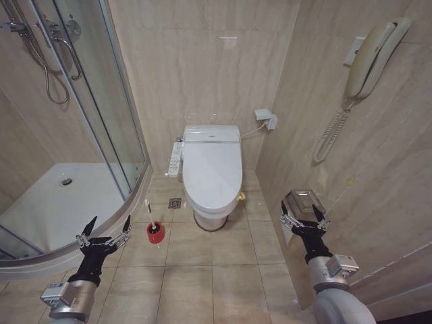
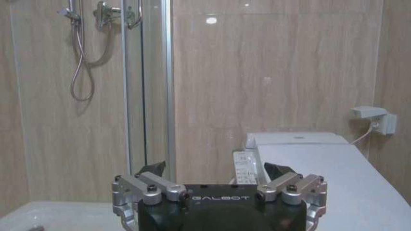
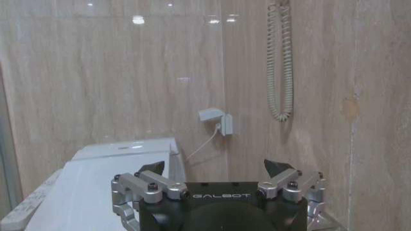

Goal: Open the toilet lid, clean the toilet bowl with a toilet brush, close the toilet lid, and flush.

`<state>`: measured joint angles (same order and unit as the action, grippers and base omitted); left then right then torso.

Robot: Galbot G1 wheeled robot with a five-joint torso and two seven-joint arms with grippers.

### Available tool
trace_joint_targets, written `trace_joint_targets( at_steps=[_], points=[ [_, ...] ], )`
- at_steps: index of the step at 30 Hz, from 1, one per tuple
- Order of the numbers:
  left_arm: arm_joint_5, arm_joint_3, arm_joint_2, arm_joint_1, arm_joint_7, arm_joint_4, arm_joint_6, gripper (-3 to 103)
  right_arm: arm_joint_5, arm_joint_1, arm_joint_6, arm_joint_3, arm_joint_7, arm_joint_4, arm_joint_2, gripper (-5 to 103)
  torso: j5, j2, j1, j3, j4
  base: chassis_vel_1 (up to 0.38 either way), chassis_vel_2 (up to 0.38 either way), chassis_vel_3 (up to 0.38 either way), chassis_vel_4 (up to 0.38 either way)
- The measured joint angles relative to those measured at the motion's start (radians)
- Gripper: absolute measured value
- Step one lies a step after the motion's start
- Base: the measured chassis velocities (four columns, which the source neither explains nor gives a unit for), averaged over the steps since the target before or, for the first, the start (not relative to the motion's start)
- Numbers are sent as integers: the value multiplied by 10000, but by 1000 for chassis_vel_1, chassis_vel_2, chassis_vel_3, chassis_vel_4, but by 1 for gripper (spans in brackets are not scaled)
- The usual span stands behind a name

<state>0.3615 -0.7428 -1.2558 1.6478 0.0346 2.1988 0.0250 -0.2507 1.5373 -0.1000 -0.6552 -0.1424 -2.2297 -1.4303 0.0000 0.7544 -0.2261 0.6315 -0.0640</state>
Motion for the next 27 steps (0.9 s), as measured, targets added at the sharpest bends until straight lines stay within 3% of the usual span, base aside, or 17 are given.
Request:
trace_joint_targets(
  at_steps=[27],
  points=[
    [0, 0, 0, 0, 0, 0, 0, 100, 0, 0, 0, 0, 0, 0, 0, 100, 0, 0, 0, 0, 0, 0, 0, 0, 0]
  ],
)
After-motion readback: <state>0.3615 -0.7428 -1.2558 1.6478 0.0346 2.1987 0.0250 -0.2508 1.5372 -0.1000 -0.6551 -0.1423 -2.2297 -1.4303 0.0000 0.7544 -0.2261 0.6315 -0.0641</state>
